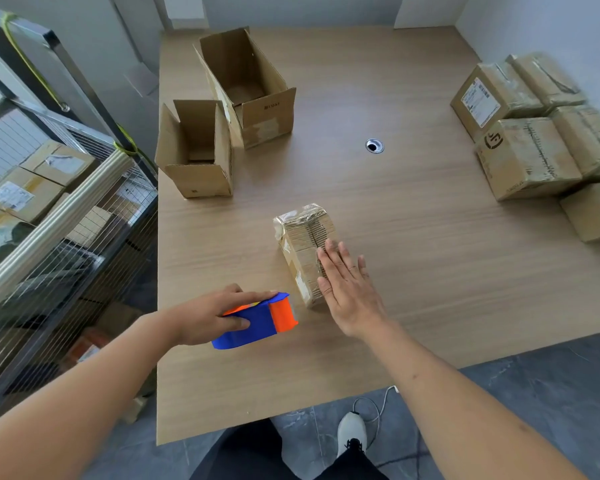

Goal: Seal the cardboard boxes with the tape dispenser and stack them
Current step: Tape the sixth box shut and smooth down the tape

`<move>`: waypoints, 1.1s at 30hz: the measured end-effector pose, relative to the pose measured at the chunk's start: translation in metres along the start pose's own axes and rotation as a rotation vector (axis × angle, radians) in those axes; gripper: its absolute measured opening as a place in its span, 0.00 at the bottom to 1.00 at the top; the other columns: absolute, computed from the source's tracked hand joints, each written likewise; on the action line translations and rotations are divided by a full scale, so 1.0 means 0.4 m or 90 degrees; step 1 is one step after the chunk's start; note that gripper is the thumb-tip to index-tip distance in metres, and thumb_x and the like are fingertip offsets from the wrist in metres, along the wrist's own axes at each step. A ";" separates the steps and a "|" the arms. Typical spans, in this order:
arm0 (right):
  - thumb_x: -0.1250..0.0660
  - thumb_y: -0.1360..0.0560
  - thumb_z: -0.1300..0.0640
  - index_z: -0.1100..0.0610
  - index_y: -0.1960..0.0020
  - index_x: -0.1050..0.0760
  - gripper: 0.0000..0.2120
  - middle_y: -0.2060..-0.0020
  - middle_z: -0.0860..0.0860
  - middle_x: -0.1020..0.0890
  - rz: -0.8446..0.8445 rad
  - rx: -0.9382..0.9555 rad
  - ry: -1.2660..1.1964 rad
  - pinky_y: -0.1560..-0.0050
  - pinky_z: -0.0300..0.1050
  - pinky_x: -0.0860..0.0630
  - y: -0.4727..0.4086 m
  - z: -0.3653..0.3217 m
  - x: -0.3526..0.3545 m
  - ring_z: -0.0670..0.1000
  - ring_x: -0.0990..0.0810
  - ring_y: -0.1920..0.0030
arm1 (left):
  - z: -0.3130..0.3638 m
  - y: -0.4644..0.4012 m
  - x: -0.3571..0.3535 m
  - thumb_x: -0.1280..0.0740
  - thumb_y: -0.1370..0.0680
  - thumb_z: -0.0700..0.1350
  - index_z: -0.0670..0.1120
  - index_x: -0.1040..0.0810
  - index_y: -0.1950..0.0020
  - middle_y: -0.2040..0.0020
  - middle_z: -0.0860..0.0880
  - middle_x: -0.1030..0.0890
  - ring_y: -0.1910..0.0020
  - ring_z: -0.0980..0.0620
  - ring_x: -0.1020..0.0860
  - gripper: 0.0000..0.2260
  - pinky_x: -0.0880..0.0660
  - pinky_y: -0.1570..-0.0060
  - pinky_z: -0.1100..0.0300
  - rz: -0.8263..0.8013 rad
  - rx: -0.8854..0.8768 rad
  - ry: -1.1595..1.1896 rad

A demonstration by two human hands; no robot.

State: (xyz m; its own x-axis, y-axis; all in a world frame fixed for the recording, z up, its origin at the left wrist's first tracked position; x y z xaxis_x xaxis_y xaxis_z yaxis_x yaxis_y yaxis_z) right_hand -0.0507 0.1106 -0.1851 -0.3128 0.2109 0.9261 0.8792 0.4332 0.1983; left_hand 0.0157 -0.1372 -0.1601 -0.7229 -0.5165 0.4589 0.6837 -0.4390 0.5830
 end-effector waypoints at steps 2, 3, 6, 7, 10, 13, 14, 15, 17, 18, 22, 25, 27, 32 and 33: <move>0.67 0.19 0.40 0.42 0.18 0.63 0.30 0.19 0.42 0.64 -0.006 0.000 0.004 0.22 0.52 0.69 0.000 -0.001 -0.001 0.45 0.71 0.21 | -0.004 0.001 -0.005 0.38 0.16 0.47 0.79 0.45 0.27 0.42 0.55 0.29 0.44 0.52 0.26 0.30 0.29 0.38 0.49 0.017 0.009 -0.009; 0.67 0.19 0.39 0.40 0.19 0.64 0.29 0.19 0.42 0.64 -0.013 0.000 0.003 0.22 0.53 0.69 -0.002 -0.001 -0.002 0.45 0.71 0.21 | 0.001 -0.004 -0.009 0.39 0.16 0.49 0.80 0.46 0.27 0.43 0.55 0.29 0.45 0.52 0.26 0.30 0.29 0.38 0.49 0.027 0.011 -0.023; 0.68 0.20 0.38 0.37 0.20 0.66 0.29 0.20 0.42 0.66 -0.027 -0.002 0.014 0.22 0.53 0.68 -0.005 -0.002 -0.004 0.45 0.72 0.22 | 0.019 -0.028 -0.018 0.42 0.16 0.54 0.79 0.49 0.26 0.45 0.55 0.29 0.49 0.53 0.26 0.26 0.28 0.43 0.50 0.069 0.028 -0.061; 0.69 0.20 0.38 0.36 0.20 0.66 0.28 0.20 0.42 0.66 -0.031 -0.003 0.019 0.22 0.53 0.68 -0.006 -0.001 -0.004 0.45 0.72 0.22 | 0.023 -0.035 -0.025 0.43 0.16 0.55 0.79 0.49 0.26 0.46 0.55 0.29 0.50 0.54 0.26 0.25 0.28 0.45 0.51 0.079 0.035 -0.065; 0.69 0.20 0.37 0.35 0.20 0.66 0.28 0.20 0.43 0.66 -0.037 -0.001 0.014 0.22 0.54 0.68 -0.006 -0.001 -0.005 0.46 0.72 0.22 | 0.017 -0.039 -0.049 0.43 0.15 0.56 0.79 0.46 0.27 0.47 0.53 0.28 0.49 0.53 0.26 0.23 0.30 0.46 0.51 0.098 0.058 -0.011; 0.67 0.19 0.38 0.36 0.20 0.64 0.27 0.19 0.43 0.65 -0.041 -0.001 0.008 0.22 0.54 0.67 -0.009 -0.004 0.000 0.46 0.72 0.22 | 0.014 -0.036 -0.067 0.43 0.16 0.55 0.79 0.44 0.28 0.46 0.52 0.27 0.48 0.53 0.26 0.23 0.31 0.44 0.51 0.099 0.065 0.032; 0.65 0.18 0.39 0.37 0.20 0.64 0.27 0.19 0.43 0.65 -0.048 -0.003 0.007 0.22 0.55 0.67 -0.009 -0.004 0.002 0.46 0.71 0.22 | 0.017 -0.039 -0.067 0.43 0.16 0.55 0.79 0.43 0.28 0.46 0.51 0.27 0.47 0.52 0.26 0.22 0.31 0.43 0.50 0.100 0.070 0.031; 0.63 0.17 0.40 0.37 0.19 0.63 0.27 0.19 0.43 0.64 -0.054 -0.004 0.009 0.22 0.55 0.66 -0.009 -0.005 0.004 0.46 0.71 0.22 | 0.021 -0.042 -0.066 0.43 0.16 0.55 0.79 0.43 0.28 0.46 0.51 0.27 0.47 0.52 0.26 0.22 0.31 0.44 0.50 0.101 0.077 0.026; 0.62 0.17 0.41 0.38 0.19 0.62 0.27 0.19 0.44 0.64 -0.060 -0.004 0.019 0.21 0.56 0.65 -0.007 -0.008 0.008 0.47 0.71 0.22 | 0.040 -0.047 -0.060 0.43 0.15 0.54 0.76 0.41 0.27 0.47 0.52 0.26 0.47 0.51 0.27 0.21 0.33 0.46 0.51 0.102 0.083 0.015; 0.61 0.16 0.41 0.38 0.19 0.62 0.27 0.19 0.44 0.64 -0.064 -0.004 0.023 0.21 0.56 0.65 -0.007 -0.010 0.010 0.47 0.71 0.22 | 0.050 -0.050 -0.058 0.43 0.15 0.53 0.74 0.40 0.26 0.48 0.52 0.26 0.48 0.52 0.27 0.21 0.33 0.48 0.52 0.100 0.083 0.010; 0.58 0.14 0.42 0.39 0.19 0.62 0.26 0.19 0.46 0.64 -0.082 -0.011 0.046 0.20 0.58 0.63 -0.012 -0.013 0.016 0.50 0.68 0.20 | 0.074 -0.058 -0.056 0.43 0.15 0.52 0.69 0.36 0.26 0.51 0.56 0.22 0.51 0.53 0.24 0.20 0.30 0.49 0.52 0.087 0.080 0.003; 0.57 0.14 0.42 0.39 0.18 0.62 0.26 0.18 0.47 0.63 -0.090 -0.013 0.057 0.21 0.58 0.63 -0.015 -0.020 0.021 0.51 0.66 0.19 | 0.078 -0.070 -0.052 0.43 0.16 0.52 0.69 0.35 0.26 0.44 0.55 0.20 0.45 0.49 0.23 0.20 0.29 0.42 0.50 0.075 0.103 0.013; 0.57 0.14 0.43 0.40 0.18 0.63 0.26 0.18 0.47 0.63 -0.101 -0.018 0.070 0.20 0.59 0.62 -0.015 -0.021 0.021 0.51 0.66 0.19 | 0.089 -0.074 -0.050 0.43 0.16 0.52 0.68 0.34 0.27 0.41 0.55 0.21 0.44 0.49 0.24 0.19 0.30 0.43 0.51 0.066 0.113 0.007; 0.56 0.14 0.43 0.40 0.18 0.62 0.26 0.18 0.48 0.62 -0.109 -0.025 0.081 0.20 0.58 0.61 -0.015 -0.026 0.023 0.52 0.65 0.19 | 0.107 -0.076 -0.045 0.43 0.16 0.52 0.64 0.33 0.26 0.38 0.54 0.22 0.42 0.49 0.24 0.18 0.31 0.44 0.52 0.051 0.129 0.011; 0.56 0.13 0.43 0.41 0.18 0.62 0.26 0.18 0.48 0.62 -0.109 -0.025 0.079 0.20 0.58 0.61 -0.015 -0.027 0.024 0.52 0.65 0.19 | 0.109 -0.079 -0.045 0.43 0.16 0.51 0.63 0.32 0.27 0.39 0.54 0.22 0.42 0.50 0.24 0.17 0.31 0.44 0.53 0.050 0.130 0.021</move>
State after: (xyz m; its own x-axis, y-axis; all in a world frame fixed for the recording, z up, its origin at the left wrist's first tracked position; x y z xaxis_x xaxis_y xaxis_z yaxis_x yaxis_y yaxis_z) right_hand -0.0551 0.1005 -0.1738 -0.4142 0.0263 0.9098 0.8313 0.4180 0.3664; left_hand 0.0027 -0.0821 -0.1576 -0.6622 -0.5687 0.4879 0.7009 -0.2399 0.6718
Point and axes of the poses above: each hand's wrist, its own y-axis away from the middle knuckle, its own x-axis out of the back of the hand, z = x × y, the point moved 6 cm from there along -y, towards the middle knuckle
